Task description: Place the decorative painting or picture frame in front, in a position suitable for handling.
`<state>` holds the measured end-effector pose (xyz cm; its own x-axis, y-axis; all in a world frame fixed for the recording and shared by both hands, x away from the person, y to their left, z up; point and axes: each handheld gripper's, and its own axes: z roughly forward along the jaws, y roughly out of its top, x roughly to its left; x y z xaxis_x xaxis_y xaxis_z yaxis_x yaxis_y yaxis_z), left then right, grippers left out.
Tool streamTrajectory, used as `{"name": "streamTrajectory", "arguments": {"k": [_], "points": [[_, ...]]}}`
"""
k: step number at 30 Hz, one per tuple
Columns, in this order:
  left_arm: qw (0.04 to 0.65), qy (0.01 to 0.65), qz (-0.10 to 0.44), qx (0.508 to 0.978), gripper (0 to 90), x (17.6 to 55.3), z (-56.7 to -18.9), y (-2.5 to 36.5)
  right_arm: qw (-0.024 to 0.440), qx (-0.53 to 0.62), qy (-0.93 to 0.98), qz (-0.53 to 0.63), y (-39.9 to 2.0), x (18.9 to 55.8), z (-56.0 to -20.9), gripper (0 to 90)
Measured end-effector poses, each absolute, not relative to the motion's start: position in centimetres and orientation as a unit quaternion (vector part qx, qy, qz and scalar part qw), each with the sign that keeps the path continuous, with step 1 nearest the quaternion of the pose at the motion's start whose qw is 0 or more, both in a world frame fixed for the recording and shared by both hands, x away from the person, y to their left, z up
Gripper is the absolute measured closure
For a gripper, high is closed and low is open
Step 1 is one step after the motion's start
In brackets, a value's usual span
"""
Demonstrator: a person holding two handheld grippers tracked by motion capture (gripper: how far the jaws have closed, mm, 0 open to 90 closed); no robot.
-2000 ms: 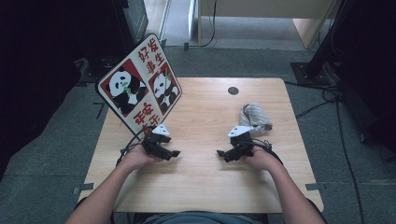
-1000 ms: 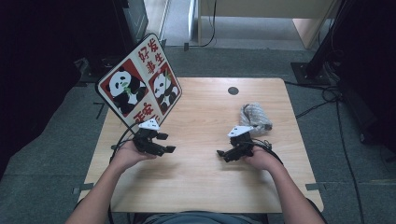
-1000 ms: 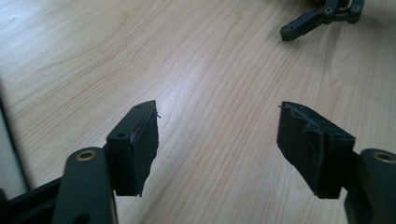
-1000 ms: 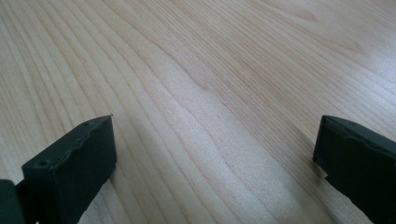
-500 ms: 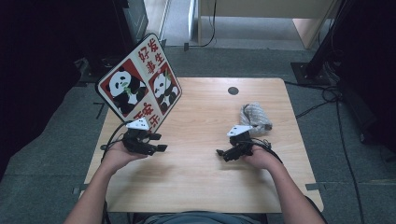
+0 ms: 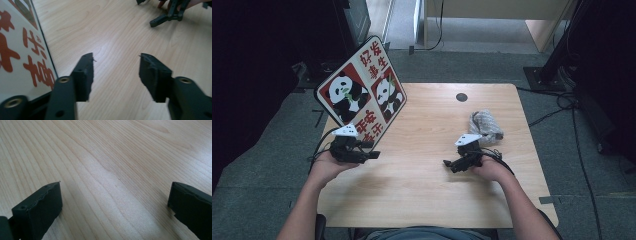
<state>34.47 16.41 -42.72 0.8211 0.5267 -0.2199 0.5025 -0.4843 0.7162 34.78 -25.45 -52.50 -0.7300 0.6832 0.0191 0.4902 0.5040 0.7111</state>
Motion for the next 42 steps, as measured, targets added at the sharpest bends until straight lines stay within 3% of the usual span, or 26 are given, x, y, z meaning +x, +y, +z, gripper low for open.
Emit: {"name": "streamTrajectory", "arguments": {"k": [13,42], "points": [[0.414,0.311,0.045,0.854,49.0,34.0,-42.0,18.3,0.134,0.341,0.857,0.362,-25.5,34.8,-52.5,0.0],[0.431,0.372,0.062,0.819,61.9,33.0,-40.6,23.6,0.133,0.342,0.857,0.362,-25.4,34.8,-52.5,0.0]]}}
